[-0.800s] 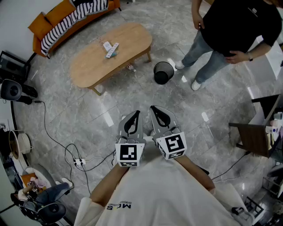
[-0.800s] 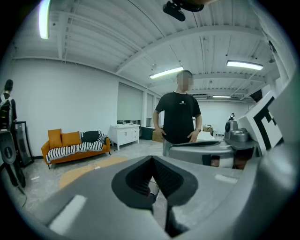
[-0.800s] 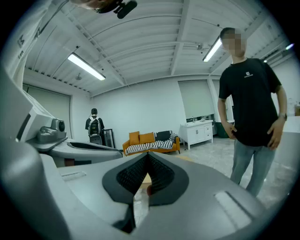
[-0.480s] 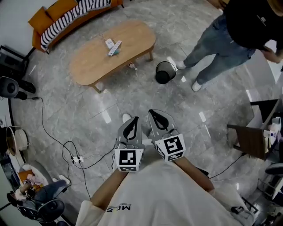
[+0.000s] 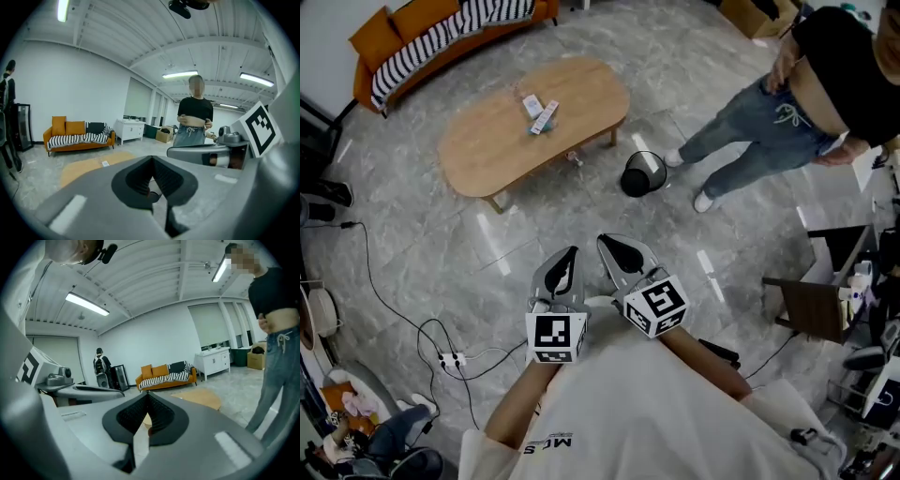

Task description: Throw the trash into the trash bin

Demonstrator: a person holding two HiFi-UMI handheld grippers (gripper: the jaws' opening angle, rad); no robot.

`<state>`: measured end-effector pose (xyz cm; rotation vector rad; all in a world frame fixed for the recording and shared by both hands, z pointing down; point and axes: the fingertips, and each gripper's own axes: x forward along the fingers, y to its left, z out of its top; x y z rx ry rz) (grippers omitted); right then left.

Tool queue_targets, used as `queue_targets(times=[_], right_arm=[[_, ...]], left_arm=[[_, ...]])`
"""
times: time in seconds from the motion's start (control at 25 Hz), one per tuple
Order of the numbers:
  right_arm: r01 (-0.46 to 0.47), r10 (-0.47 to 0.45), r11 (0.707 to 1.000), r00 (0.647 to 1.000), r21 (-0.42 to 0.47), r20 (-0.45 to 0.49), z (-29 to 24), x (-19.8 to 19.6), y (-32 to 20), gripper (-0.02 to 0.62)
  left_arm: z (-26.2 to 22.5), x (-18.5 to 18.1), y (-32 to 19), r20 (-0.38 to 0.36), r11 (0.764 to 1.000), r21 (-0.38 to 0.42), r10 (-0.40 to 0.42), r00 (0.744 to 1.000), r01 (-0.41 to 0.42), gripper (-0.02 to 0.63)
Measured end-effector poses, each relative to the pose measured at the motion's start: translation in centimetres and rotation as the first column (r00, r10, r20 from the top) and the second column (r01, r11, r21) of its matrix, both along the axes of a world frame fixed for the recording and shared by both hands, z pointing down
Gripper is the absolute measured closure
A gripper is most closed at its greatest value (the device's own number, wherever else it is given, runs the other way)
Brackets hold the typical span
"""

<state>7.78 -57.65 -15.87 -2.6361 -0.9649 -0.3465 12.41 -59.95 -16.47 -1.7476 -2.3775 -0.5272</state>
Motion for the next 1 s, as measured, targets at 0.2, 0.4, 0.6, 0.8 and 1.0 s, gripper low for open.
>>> queue_targets(times=[0.2,0.4,0.6,0.8,1.0], right_arm=[[-0.031,0.032,0.997,0.999,-0.071,0.006,-0.9,4.8,2.2,0.574],[-0.055,0.057,0.996,0.998,-0.067,0.037,-0.7,7.0,4.2,0.574],[-0.056,0.056,0.998,0.997,-0.007,0.043,1.1,9.9,7.7,0.574],[-0.048,0.047,0.998,0.998,0.046,0.034,2.5,10.3,14.0,0.574],[0.012,-0.013,0.998,1.000,0.054,0.016,2.7,12.3,22.0,0.552]], left_arm=[[-0.6,5.7,2.3,0.028,1.000,-0.007,-0.001,1.000,0.001,0.606],[-0.5,7.8,5.0,0.030,1.000,-0.007,0.012,0.999,-0.011,0.606],[1.4,10.0,8.2,0.029,0.999,0.041,-0.009,1.000,0.008,0.606],[1.9,11.3,13.3,0.027,0.997,0.061,-0.048,0.998,0.046,0.606],[1.4,13.2,20.4,0.010,0.992,0.059,-0.111,0.994,0.110,0.606]])
